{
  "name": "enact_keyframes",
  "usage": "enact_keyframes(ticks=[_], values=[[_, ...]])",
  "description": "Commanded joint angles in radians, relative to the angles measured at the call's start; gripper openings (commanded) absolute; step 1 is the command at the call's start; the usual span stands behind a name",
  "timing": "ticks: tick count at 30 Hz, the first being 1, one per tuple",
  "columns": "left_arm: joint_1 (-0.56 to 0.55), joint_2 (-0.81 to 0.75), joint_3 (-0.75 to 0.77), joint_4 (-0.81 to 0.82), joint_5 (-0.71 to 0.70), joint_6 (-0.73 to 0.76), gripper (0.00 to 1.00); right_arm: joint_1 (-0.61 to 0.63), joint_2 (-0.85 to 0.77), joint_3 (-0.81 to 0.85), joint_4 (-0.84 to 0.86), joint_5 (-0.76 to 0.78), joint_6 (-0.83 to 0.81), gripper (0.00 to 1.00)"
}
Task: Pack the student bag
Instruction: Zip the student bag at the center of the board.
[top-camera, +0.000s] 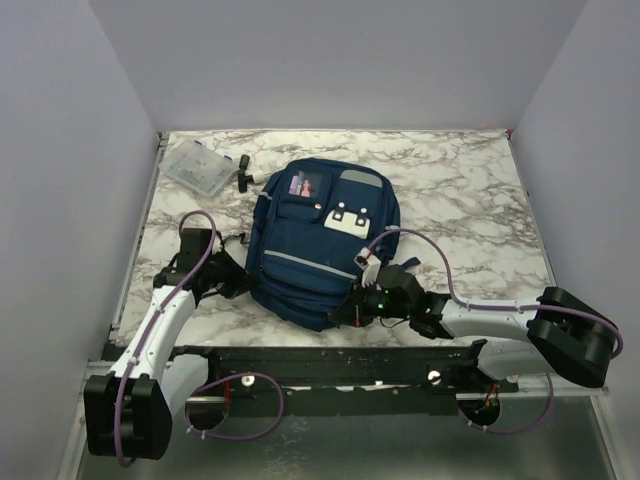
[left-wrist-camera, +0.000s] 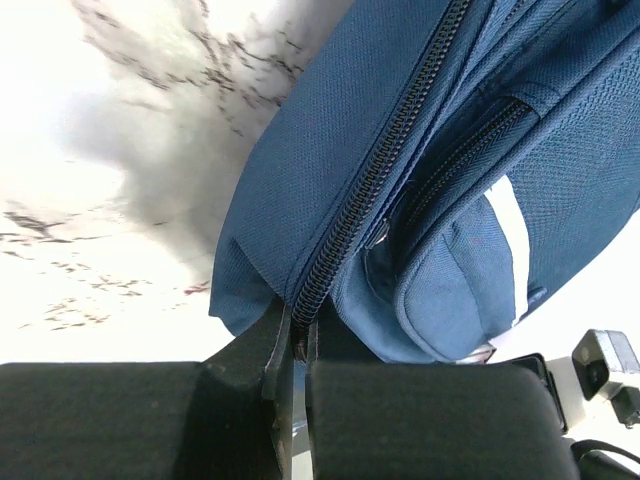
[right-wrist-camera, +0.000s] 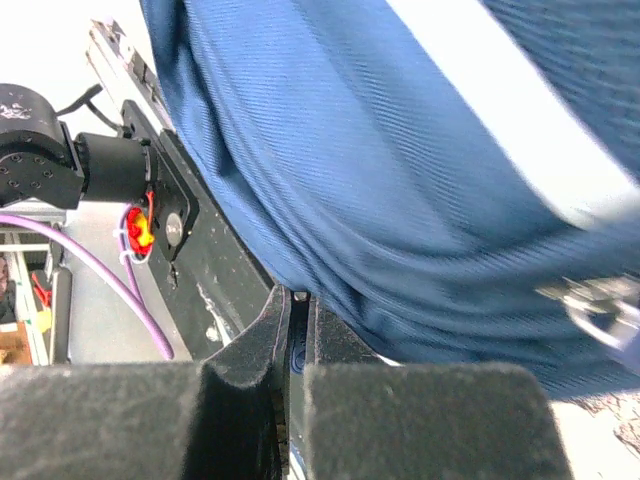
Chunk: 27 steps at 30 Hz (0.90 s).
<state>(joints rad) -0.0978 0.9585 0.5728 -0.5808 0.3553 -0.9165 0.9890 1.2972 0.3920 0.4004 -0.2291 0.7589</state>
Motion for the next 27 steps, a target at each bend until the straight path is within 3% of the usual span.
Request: enact_keyframes(ticks=[1, 4, 9, 11, 17, 22, 27], values=[[0.136, -0.02, 0.059, -0.045, -0.133, 0.165, 0.0, -0.042, 0.0, -0.051, -0.137, -0.045, -0.048, 0.0], [0.157, 0.024, 0.077, -0.059, -0.081, 0.167, 0.0, -0.043, 0.019, -0.02, -0.158, -0.065, -0.064, 0.0], [0.158, 0.042, 0.037, -0.057, 0.084, 0.142, 0.43, -0.042, 0.039, 0.011, -0.132, -0.125, -0.073, 0.0], [0.158, 0.004, 0.002, -0.06, 0.137, 0.127, 0.49, -0.042, 0.046, 0.017, -0.118, -0.137, -0.067, 0.0], [0.104, -0.197, -0.098, -0.13, 0.18, 0.015, 0.57, -0.042, 0.071, 0.019, -0.07, -0.164, -0.058, 0.01], [-0.125, -0.365, -0.167, -0.122, 0.145, -0.278, 0.6, -0.042, 0.099, 0.031, -0.064, -0.172, -0.067, 0.0], [-0.319, -0.414, -0.245, 0.086, 0.121, -0.527, 0.61, -0.042, 0.114, 0.03, -0.032, -0.187, -0.05, 0.0]])
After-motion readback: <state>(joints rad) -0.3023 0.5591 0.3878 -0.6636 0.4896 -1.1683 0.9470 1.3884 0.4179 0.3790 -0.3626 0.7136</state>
